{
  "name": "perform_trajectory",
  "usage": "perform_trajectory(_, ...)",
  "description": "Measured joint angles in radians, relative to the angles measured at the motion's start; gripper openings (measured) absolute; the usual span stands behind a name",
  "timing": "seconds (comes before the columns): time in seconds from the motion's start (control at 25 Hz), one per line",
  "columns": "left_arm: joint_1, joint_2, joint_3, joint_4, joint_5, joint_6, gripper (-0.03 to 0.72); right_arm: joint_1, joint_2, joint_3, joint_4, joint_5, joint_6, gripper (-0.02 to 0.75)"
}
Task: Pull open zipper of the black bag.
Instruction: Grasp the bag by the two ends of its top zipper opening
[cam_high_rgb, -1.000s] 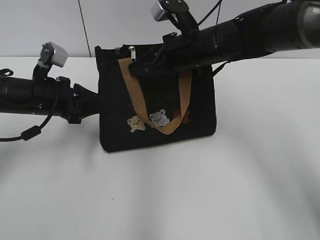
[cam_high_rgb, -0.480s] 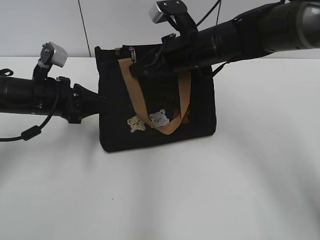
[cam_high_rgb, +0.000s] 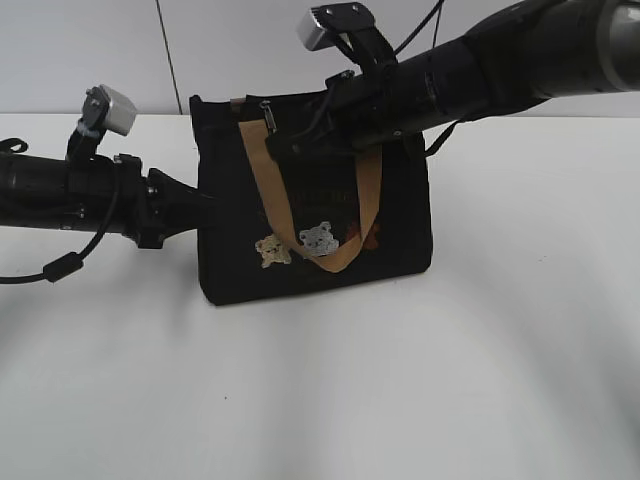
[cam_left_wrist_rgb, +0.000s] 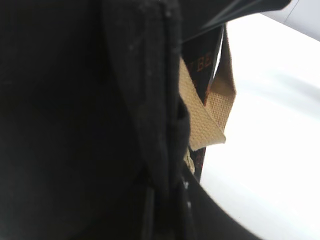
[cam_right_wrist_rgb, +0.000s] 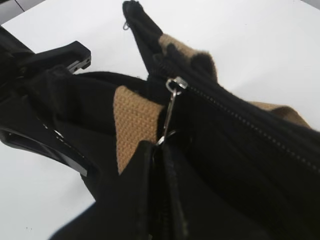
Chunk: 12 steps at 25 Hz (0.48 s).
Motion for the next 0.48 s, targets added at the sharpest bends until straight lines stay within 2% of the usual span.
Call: perform_trajectory(0.48,0.0,0.0,0.0,0.0,-0.001,0.0,0.048,0.0,-0.035,-0.001,-0.122,-0.016,0.092,-0.003)
